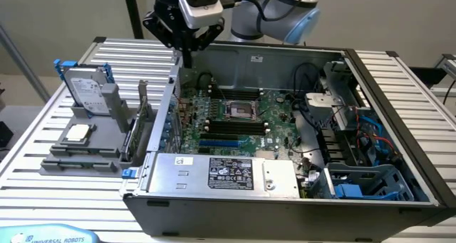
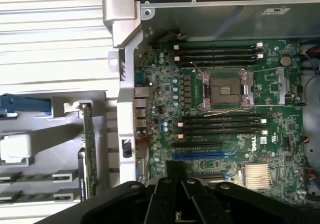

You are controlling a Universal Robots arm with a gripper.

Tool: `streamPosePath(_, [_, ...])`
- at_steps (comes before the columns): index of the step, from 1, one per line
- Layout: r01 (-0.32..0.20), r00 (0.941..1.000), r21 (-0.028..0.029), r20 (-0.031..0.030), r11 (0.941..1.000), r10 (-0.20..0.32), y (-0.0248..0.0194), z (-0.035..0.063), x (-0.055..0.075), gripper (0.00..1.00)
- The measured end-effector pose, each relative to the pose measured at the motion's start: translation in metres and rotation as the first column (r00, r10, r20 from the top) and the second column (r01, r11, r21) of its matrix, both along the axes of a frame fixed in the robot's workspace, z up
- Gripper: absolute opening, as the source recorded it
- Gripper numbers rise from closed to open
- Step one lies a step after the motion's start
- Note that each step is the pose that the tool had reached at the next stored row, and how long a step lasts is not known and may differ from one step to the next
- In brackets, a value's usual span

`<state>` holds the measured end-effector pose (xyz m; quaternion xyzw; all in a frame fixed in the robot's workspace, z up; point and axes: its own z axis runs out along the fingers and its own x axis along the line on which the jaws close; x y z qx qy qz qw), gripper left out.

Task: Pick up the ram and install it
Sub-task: 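Reach for the ram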

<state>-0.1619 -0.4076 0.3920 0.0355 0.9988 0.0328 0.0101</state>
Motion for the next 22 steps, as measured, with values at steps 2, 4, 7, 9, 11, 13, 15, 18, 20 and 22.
streamPosePath(2, [0.000, 1.0000, 0.0000, 0.0000, 1.0000, 0.000, -0.0017, -0.0003, -0.009, 0.11])
streamPosePath(4, [0.000, 1.0000, -0.0001, -0.0001, 1.0000, 0.000, -0.0031, -0.0008, -0.018, 0.11])
streamPosePath(7, [0.000, 1.0000, -0.0001, -0.0001, 1.0000, 0.000, -0.0046, -0.0021, -0.032, 0.11])
streamPosePath(9, [0.000, 1.0000, 0.0000, 0.0000, 1.0000, 0.000, -0.0057, -0.0033, -0.041, 0.11])
streamPosePath(11, [0.000, 1.0000, -0.0001, -0.0001, 1.0000, 0.000, -0.0067, -0.0046, -0.050, 0.11])
streamPosePath(13, [0.000, 1.0000, -0.0001, 0.0000, 1.0000, 0.000, -0.0078, -0.0059, -0.059, 0.11])
streamPosePath(15, [0.000, 1.0000, -0.0001, 0.0000, 1.0000, 0.000, -0.0088, -0.0072, -0.068, 0.11])
streamPosePath(18, [0.000, 1.0000, -0.0001, 0.0000, 1.0000, 0.000, -0.0103, -0.0093, -0.082, 0.11])
streamPosePath(20, [0.000, 1.0000, -0.0002, 0.0000, 1.0000, 0.000, -0.0113, -0.0107, -0.091, 0.11])
streamPosePath(22, [0.000, 1.0000, -0.0003, 0.0000, 1.0000, 0.000, -0.0123, -0.0120, -0.100, 0.11])
